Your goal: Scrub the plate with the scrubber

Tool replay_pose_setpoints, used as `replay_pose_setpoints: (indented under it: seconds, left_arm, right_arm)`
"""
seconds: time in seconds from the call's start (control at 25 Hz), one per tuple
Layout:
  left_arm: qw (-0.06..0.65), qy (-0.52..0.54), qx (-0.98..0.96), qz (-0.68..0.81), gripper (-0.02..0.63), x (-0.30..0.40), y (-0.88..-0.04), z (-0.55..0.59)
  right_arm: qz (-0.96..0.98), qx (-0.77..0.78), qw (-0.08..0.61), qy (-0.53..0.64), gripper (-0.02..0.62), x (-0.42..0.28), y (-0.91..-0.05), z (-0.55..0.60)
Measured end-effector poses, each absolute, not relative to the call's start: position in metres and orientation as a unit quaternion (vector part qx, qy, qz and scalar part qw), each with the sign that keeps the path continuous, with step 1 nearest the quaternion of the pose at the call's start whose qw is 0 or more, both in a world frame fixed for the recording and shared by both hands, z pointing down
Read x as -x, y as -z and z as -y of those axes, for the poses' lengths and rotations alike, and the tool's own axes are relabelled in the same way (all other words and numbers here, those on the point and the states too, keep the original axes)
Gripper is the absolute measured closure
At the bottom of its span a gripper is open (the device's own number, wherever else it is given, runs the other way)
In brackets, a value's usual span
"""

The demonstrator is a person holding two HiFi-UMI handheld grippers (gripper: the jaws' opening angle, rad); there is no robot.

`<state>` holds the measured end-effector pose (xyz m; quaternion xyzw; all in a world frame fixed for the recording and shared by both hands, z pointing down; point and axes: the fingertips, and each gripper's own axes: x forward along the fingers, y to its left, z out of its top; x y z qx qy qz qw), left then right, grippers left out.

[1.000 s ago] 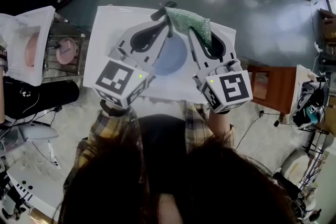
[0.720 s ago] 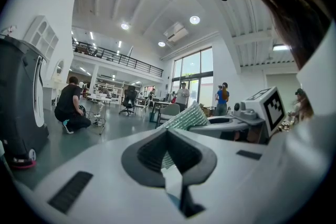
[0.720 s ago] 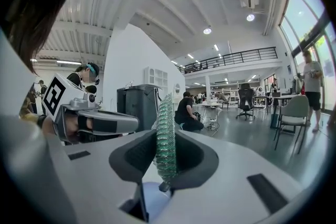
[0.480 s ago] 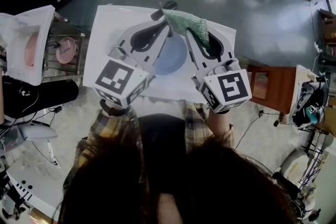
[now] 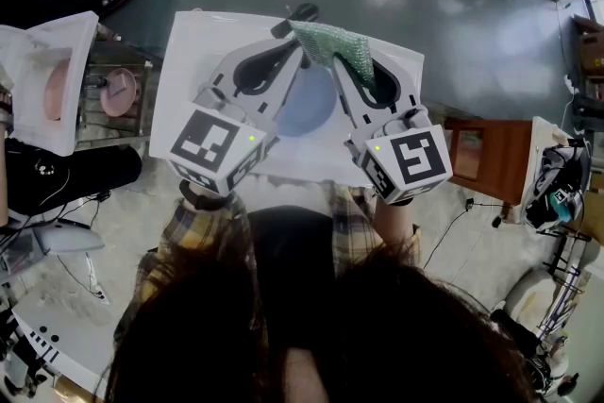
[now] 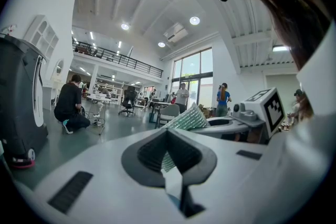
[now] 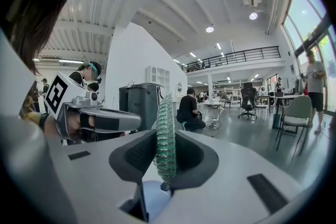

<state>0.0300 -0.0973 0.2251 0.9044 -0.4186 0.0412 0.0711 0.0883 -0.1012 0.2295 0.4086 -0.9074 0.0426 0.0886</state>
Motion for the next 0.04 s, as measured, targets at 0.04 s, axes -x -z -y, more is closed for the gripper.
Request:
replay_pose_setpoints:
  seconds: [0.04]
  left_arm:
    - [0.071,-0.041,-0.904,0.419,0.591,-0.0297,-0.2249,0.0973]
  right_arm:
    - [0.907,-0.409,0.090,-0.044,0.497,-0.0884,-0.2299,0.1011]
